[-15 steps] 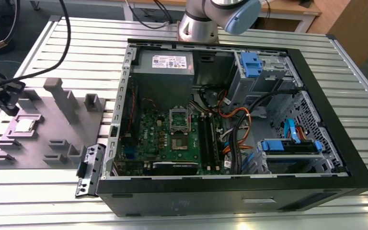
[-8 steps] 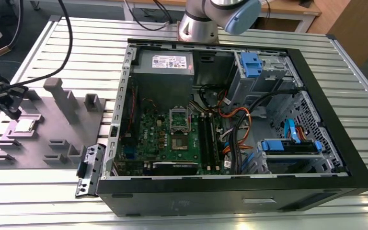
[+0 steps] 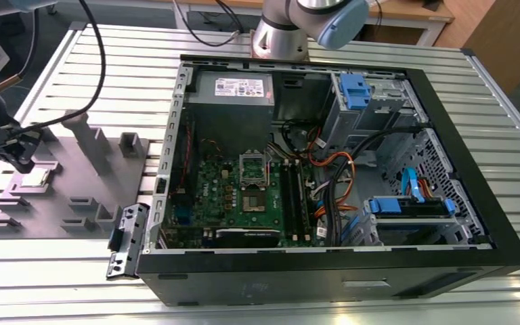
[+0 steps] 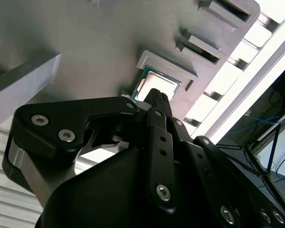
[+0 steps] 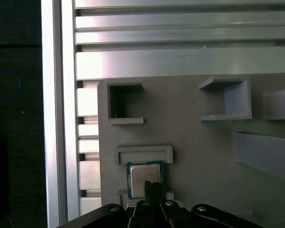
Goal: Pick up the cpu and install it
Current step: 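Pick up the cpu and move it towards the insertion slot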
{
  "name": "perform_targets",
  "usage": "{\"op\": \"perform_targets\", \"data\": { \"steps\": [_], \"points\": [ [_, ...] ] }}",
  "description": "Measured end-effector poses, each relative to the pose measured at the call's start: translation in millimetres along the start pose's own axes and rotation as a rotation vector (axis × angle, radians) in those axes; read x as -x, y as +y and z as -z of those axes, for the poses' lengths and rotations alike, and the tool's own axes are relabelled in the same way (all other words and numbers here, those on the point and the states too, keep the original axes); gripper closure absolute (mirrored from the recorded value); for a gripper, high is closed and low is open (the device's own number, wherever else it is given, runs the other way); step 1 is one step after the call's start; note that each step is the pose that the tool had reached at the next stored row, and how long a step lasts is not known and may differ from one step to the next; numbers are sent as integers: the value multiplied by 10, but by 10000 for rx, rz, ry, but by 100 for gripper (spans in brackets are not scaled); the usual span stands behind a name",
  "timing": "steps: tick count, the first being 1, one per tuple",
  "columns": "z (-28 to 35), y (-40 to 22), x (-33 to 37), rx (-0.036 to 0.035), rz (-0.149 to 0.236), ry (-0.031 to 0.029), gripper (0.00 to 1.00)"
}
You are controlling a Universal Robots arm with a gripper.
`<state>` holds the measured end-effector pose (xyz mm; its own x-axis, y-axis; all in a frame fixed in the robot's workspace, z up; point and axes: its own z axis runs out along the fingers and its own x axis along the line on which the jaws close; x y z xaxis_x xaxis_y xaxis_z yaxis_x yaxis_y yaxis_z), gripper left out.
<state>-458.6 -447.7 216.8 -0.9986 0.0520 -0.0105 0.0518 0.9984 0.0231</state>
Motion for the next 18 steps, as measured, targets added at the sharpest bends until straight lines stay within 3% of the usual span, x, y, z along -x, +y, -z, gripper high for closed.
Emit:
{"op": "perform_targets", "data": {
  "steps": [6,18],
  "points": [
    [-86,1,-20,-4,3,0,89],
    [-191,10,-52,-1,274,5,89]
  ]
}}
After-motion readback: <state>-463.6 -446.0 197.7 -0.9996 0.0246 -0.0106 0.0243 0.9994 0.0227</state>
